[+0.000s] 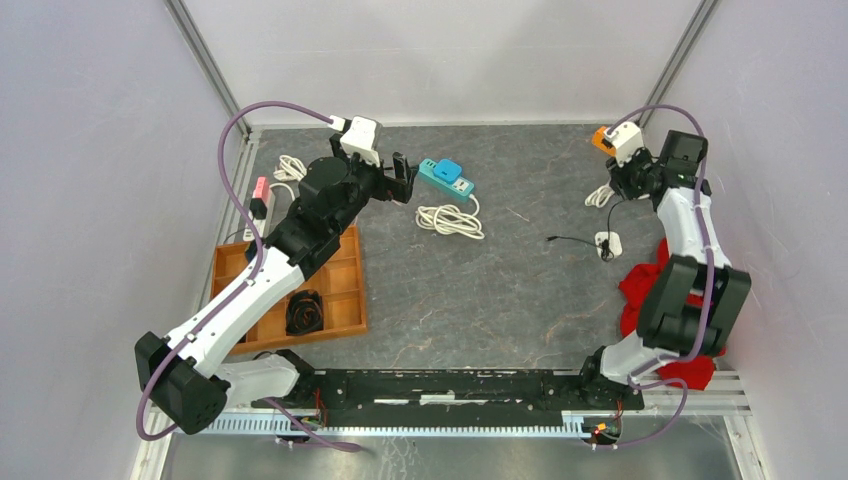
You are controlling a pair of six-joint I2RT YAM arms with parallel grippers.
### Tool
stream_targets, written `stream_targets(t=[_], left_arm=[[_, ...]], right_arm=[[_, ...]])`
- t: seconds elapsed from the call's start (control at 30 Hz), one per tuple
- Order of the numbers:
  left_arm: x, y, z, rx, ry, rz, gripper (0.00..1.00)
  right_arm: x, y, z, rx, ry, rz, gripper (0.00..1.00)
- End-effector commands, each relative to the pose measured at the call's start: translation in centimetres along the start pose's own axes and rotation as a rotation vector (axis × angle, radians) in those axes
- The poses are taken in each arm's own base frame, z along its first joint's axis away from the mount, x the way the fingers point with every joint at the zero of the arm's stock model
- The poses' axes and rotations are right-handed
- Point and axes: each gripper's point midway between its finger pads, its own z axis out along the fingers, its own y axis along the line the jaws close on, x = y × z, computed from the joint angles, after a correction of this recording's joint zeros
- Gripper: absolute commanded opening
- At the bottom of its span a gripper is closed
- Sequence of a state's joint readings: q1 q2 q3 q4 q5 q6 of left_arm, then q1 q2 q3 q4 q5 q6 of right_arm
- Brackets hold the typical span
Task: Pull the plug off the socket
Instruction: Place the plug at the corner of the board.
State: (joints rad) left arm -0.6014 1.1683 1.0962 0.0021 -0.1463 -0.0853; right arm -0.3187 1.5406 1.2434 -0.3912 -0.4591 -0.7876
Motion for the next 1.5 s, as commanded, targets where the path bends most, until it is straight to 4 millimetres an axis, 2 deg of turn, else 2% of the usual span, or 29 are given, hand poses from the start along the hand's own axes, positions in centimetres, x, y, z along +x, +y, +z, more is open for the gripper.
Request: stream_targets(t=[0.0,0.17,0.3,0.37,0.47,0.57,0.67,0.7,0.87,1.0,1.13,1.3,1.37,1.47], left_arm=[[-1.6,-0.1,-0.3,0.012,-0.055,0.009,1.00],[-1.6,-0.1,-0.2,0.010,-0.054,0.010,1.00],[-1.6,-0.2,-0.2,0.016,-0.054,0.009,1.00],[-1.6,-0.2,-0.2,0.019,-0.054,0.007,1.00],[-1.5,-0.2,-0.2,0.018,-0.052,0.008,1.00],[-1.4,-0.2,-0.2,0.018,-0.050,0.009,1.00],[-1.5,-0.2,-0.2,0.018,-0.052,0.008,1.00],[-1.5,-0.2,-0.2,0.017,-0.052,0.008,1.00],[-1.6,-0.2,-0.2,0.017,-0.053,0.008,1.00],[-1.6,-0.2,-0.3,0.017,-0.055,0.008,1.00],[-1.9,-0.1,-0.5,0.011,-0.064,0.007,1.00],[-1.8,0.2,-0.4,-0.002,-0.064,0.014,1.00],[-1.7,0.3,-0.4,-0.007,-0.060,0.020,1.00],[-1.8,0.6,-0.4,-0.021,-0.062,0.026,1.00]], right_arm=[[3.9,2.3,2.8,-0.150,0.093,0.070,0.00],[7.0,5.2,4.8,-0.307,0.155,0.158,0.02],[8.8,6.2,5.2,-0.344,0.184,0.191,0.10],[9.3,6.3,5.2,-0.346,0.194,0.202,0.20],[9.7,6.0,5.1,-0.338,0.201,0.208,0.51],[9.3,4.9,4.7,-0.300,0.202,0.194,0.74],[8.0,3.3,3.9,-0.235,0.181,0.174,0.94],[7.4,2.7,3.6,-0.215,0.170,0.167,0.98],[3.5,0.7,1.7,-0.149,0.077,0.140,0.98],[-0.6,0.7,-0.5,-0.135,-0.052,0.147,0.98],[-5.2,3.5,-2.9,-0.206,-0.248,0.172,0.98],[-10.1,8.5,-6.0,-0.264,-0.475,0.148,0.98],[-11.0,10.7,-6.6,-0.281,-0.525,0.113,0.98],[-11.1,13.6,-6.5,-0.337,-0.555,0.122,0.98]])
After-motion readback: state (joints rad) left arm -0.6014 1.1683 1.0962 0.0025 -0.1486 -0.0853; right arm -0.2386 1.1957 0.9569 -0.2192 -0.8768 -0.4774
